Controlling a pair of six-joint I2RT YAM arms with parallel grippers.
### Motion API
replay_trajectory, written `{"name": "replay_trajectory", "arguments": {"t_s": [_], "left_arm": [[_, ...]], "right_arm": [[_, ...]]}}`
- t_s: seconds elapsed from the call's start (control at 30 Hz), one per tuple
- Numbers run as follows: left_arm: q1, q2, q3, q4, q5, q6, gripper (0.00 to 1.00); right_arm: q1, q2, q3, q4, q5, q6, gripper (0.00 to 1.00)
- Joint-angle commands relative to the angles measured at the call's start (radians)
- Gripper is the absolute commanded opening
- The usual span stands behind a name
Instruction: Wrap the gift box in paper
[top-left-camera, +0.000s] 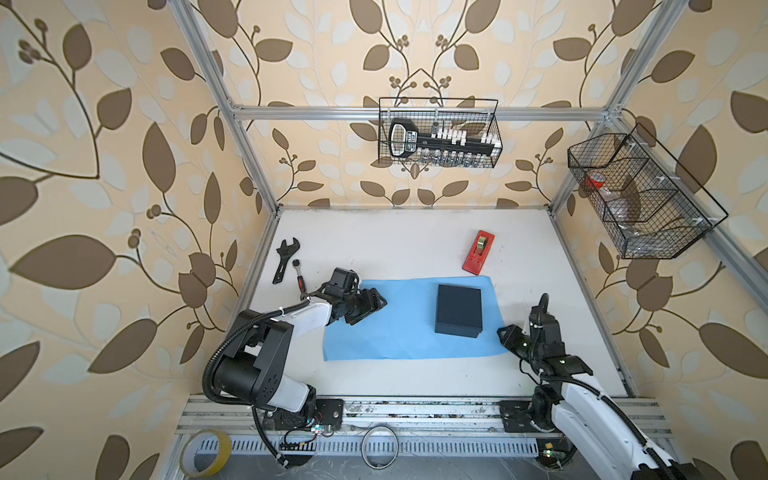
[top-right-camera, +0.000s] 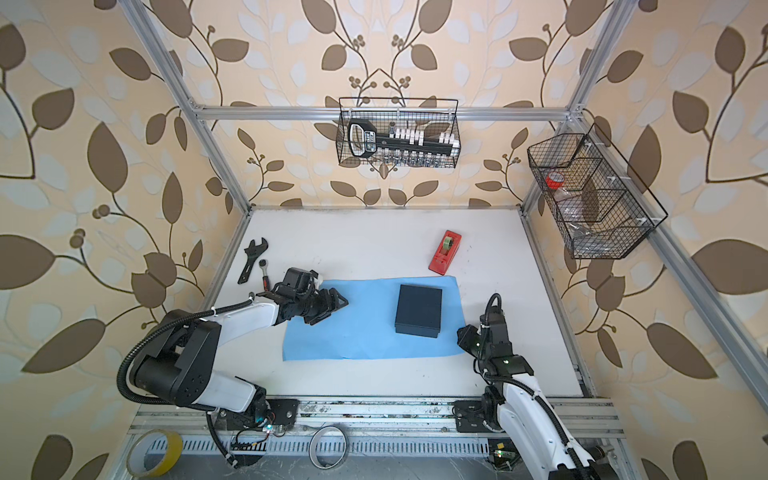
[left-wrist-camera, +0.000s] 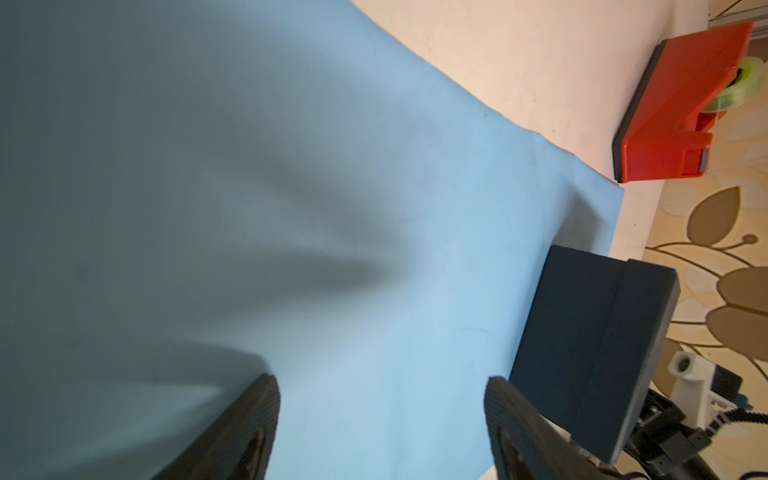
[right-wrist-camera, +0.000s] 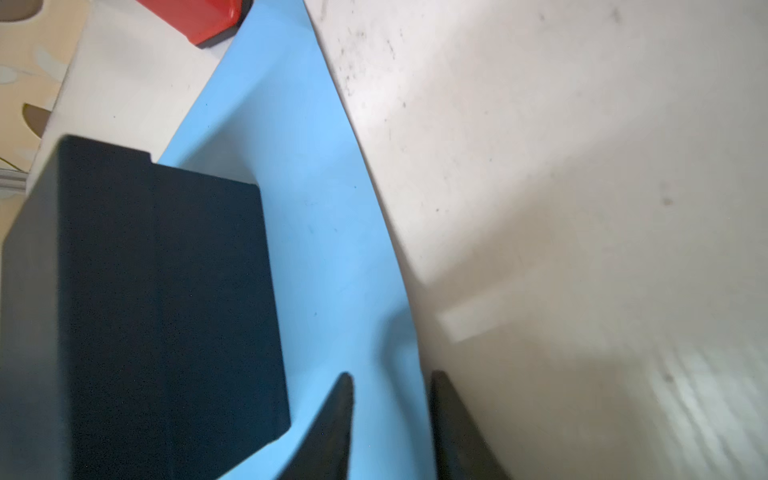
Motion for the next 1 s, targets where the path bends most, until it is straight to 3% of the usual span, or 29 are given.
{"name": "replay_trajectory", "arguments": {"t_s": [0.0,0.17,0.3,0.63,0.97], "left_arm": [[0.003,-0.07,0.024,-0.043,-0.06,0.036,0.81],[0.059,-0.09,0.003,-0.063,-0.07,0.056,0.81],[0.093,-0.082,-0.021,-0.05,-0.055,0.059,0.78],[0.096,-0.042,-0.075,-0.025,-0.064,0.058,0.66],[0.096,-0.018,-0.086,-0.004,-0.058,0.055,0.65]], "right_arm": [[-0.004,-0.036,0.087,-0.069,0.077,-0.038,0.52],[0.035,-0.048,0.172,-0.055,0.083,-0.097,0.82],[0.175,0.087,0.243,0.009,0.042,-0.157,0.98],[0.238,0.439,0.332,0.18,-0.128,-0.179,1.0],[0.36,0.584,0.372,0.275,-0.148,-0.148,0.96]]}}
